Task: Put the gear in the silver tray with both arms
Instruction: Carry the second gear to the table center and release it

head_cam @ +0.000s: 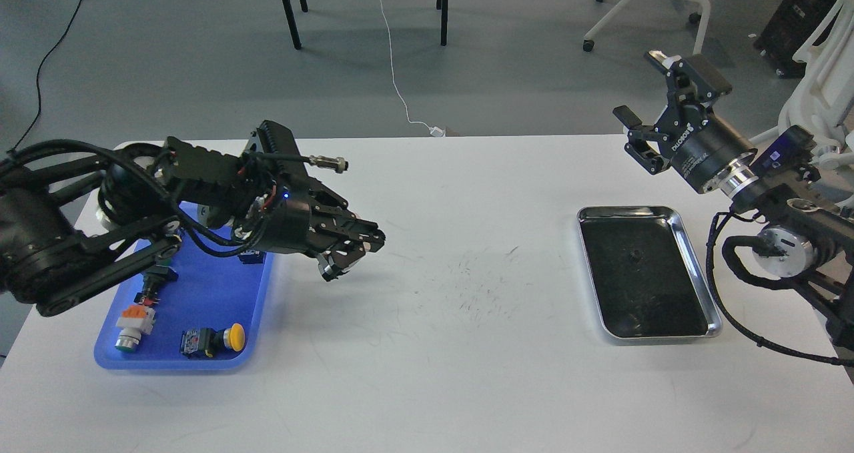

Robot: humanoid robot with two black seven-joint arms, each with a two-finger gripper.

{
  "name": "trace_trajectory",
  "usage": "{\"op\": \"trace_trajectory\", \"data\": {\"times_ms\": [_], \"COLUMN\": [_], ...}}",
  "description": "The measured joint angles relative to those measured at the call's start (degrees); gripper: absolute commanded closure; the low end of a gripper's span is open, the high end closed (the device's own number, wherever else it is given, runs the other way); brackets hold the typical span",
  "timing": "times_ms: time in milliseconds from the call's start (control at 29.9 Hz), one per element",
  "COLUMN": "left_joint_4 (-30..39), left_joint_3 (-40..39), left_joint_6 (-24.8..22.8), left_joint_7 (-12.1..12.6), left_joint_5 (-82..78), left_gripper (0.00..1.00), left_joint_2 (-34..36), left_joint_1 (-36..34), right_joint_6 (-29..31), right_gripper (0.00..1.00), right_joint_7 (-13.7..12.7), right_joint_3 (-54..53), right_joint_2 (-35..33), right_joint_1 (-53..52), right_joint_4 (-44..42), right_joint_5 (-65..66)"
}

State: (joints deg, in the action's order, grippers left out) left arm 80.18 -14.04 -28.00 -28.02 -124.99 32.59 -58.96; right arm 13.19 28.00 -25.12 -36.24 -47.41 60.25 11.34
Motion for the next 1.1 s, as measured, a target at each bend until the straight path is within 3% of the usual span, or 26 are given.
{"op": "trace_trajectory", "data": {"times_ms": [201,501,836,1103], "left_joint_4": [-9.8,-23.1,-27.0,-27.4], "left_joint_3": [7.5,10.9,14.0,15.6], "left_joint_6": [0.0,0.0,0.0,0.0], "left_joint_7": [0.0,0.0,0.0,0.0], "left_joint_5": [0.0,0.0,0.0,0.0], "left_gripper": [0.83,0.83,0.83,0.80], "left_joint_2": [-11.1,-25.0,-32.0,-32.6], "left_joint_1": [-5.2,-6.7,-5.9,-3.9], "right_joint_6": [-0.8,-2.1,-2.2,-2.3], "right_gripper": [0.04,0.04,0.04,0.04], "right_joint_7": [0.0,0.0,0.0,0.0], "right_joint_3": [7.0,13.1,14.6,14.7], "right_joint_2": [2.2,7.3,8.9,8.4], "right_joint_1": [-9.8,-16.8,-17.0,-16.6], "right_joint_4": [-0.6,-3.1,-4.6,-4.7], "right_joint_5": [-4.9,-5.3,-5.3,-5.3]}}
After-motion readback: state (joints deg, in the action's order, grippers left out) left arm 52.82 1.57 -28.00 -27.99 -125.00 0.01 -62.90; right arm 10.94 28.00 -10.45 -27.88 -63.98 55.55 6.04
